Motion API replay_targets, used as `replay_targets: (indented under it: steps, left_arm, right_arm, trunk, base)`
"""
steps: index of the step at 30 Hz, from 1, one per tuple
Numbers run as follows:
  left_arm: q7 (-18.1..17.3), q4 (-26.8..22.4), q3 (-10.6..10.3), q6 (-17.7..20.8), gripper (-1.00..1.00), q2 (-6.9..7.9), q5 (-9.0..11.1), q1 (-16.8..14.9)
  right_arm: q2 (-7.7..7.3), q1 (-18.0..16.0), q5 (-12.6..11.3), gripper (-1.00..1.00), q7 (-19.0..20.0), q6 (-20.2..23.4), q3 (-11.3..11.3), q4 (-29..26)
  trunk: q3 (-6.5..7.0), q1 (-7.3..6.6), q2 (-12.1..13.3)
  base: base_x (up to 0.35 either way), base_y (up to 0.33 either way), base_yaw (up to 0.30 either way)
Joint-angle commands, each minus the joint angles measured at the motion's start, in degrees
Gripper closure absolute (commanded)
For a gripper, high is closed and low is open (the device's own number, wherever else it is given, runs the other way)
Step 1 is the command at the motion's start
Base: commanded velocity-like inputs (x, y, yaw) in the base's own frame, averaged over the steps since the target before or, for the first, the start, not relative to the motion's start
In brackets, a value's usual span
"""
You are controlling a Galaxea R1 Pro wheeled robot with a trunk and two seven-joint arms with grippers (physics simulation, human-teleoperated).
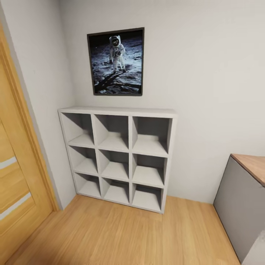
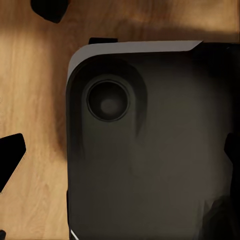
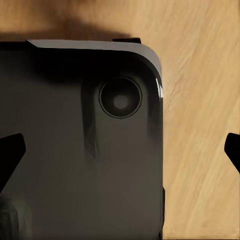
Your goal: Attach the digital camera to the camera tripod in the bedroom.
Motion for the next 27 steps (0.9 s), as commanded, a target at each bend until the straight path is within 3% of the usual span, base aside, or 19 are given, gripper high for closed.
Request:
replay_targets:
  steps: [1, 20, 27]
  left_arm:
    - [-0.05, -0.04, 0.07, -0.13, -1.00, 0.00, 0.15, 0.02]
    - [-0.05, -0.03, 0.10, -0.20, -1.00, -0.01, 0.15, 0.00]
    - [-0.05, -0.03, 0.07, -0.19, -1.00, 0.06, 0.22, 0.01]
  right_arm:
    - [0.00, -0.05, -0.20, -1.00, -0.01, -0.34, 0.03, 0.14]
    - [0.00, -0.05, -0.20, -1.00, 0.02, -0.31, 0.03, 0.14]
    - [0.00, -0.05, -0.13, -1.00, 0.00, -0.31, 0.03, 0.14]
  trunk:
    - [-0.04, -0.03, -0.03]
    - [-0.04, -0.03, -0.03]
    - [-0.04, -0.03, -0.03]
  base:
    - [-0.258, 0.000, -0.293]
    - [-0.319, 0.000, -0.293]
    - [-0.073, 0.000, -0.293]
